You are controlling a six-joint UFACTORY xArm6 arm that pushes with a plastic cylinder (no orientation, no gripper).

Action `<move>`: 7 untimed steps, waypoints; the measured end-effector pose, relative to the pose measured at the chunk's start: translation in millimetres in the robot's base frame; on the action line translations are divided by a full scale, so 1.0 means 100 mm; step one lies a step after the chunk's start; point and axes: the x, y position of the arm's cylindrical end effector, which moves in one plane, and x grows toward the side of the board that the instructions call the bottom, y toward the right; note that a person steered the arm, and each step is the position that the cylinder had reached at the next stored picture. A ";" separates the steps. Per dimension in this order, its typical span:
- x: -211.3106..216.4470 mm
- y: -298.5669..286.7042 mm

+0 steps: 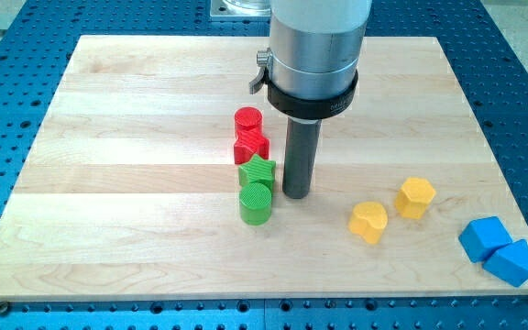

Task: Arrange the green and red blocks to form a vertical line

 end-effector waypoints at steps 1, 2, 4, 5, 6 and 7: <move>0.00 -0.02; 0.00 -0.06; 0.00 -0.13; 0.00 -0.14; 0.00 -0.20; 0.00 -0.20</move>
